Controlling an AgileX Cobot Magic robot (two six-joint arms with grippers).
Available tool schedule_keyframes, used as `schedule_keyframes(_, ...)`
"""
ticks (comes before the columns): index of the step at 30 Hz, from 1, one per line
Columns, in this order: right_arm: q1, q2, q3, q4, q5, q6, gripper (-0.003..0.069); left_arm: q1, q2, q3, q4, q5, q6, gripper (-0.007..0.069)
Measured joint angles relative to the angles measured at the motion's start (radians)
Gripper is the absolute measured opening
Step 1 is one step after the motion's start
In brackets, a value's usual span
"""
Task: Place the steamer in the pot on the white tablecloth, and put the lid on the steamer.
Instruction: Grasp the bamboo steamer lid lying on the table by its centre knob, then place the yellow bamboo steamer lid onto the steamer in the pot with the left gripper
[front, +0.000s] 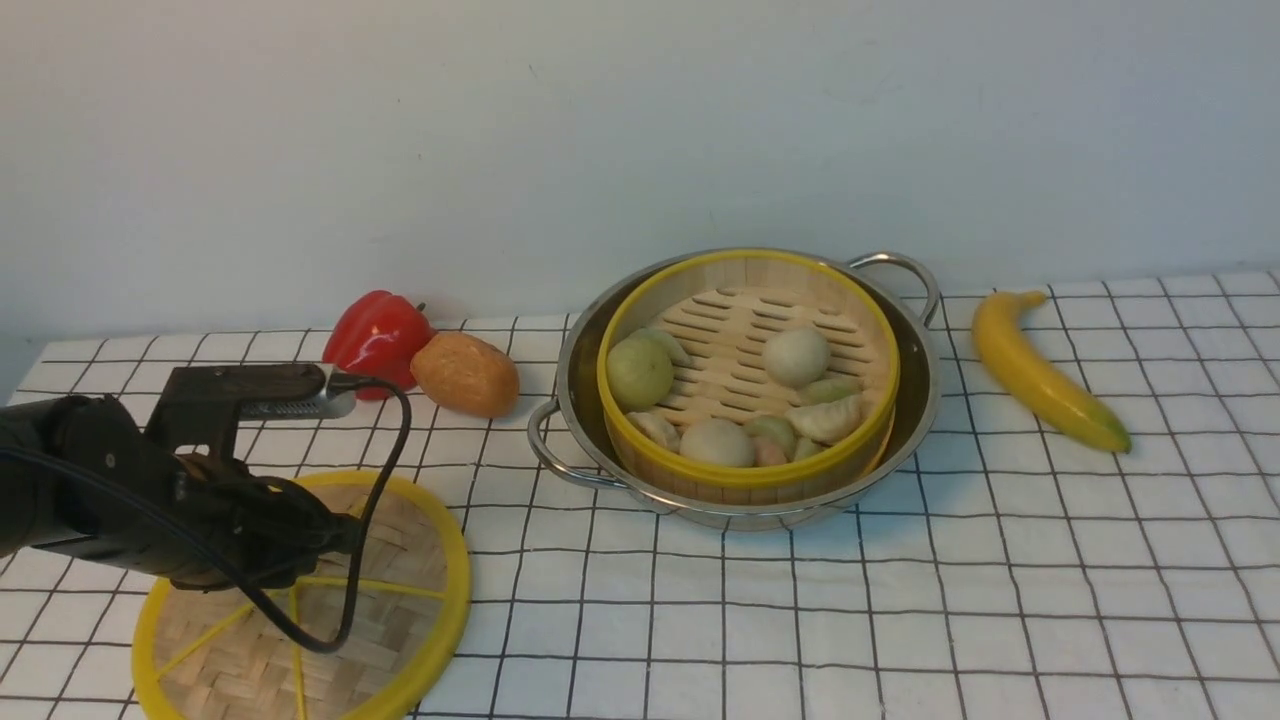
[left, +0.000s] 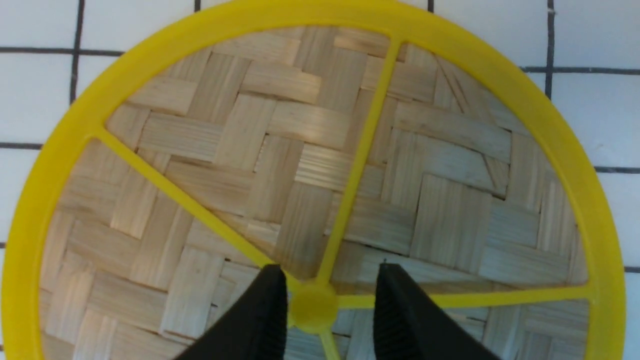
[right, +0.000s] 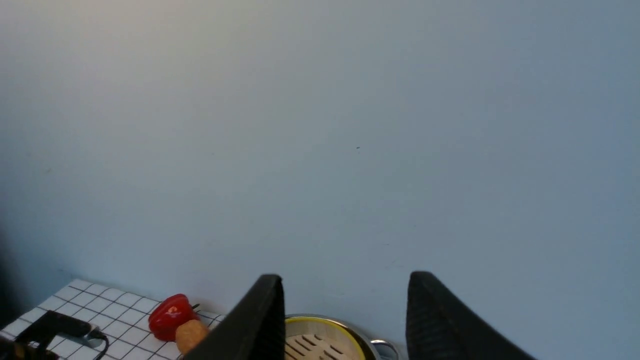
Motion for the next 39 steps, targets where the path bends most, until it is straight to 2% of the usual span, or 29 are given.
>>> schedule_keyframes(11, 0.000, 0.001, 0.000, 0.013, 0.000, 0.000, 0.0337, 0.000, 0.057, -0.008, 0.005, -0.017, 0.000, 0.0242)
schedule_keyframes(14, 0.000, 0.001, 0.000, 0.013, 0.000, 0.000, 0.0337, 0.000, 0.057, -0.009, 0.005, -0.018, -0.001, 0.0218)
schedule_keyframes(18, 0.000, 0.001, 0.000, 0.013, 0.000, 0.000, 0.0337, 0.000, 0.057, -0.010, 0.006, -0.022, -0.004, 0.0119)
schedule_keyframes(24, 0.000, 0.001, 0.000, 0.013, 0.000, 0.000, 0.0337, 0.000, 0.059, -0.032, 0.012, 0.014, -0.007, 0.0120)
schedule_keyframes(28, 0.000, 0.001, 0.000, 0.012, 0.000, 0.000, 0.0337, 0.000, 0.064, -0.104, 0.042, 0.139, -0.020, 0.0120)
schedule_keyframes(34, 0.000, 0.001, 0.000, 0.012, 0.000, 0.000, 0.0337, 0.000, 0.052, -0.281, 0.165, 0.345, -0.092, 0.0120)
schedule_keyframes(39, 0.000, 0.001, 0.000, 0.004, 0.000, 0.000, 0.0337, -0.010, 0.047, -0.517, 0.222, 0.512, -0.147, 0.0120)
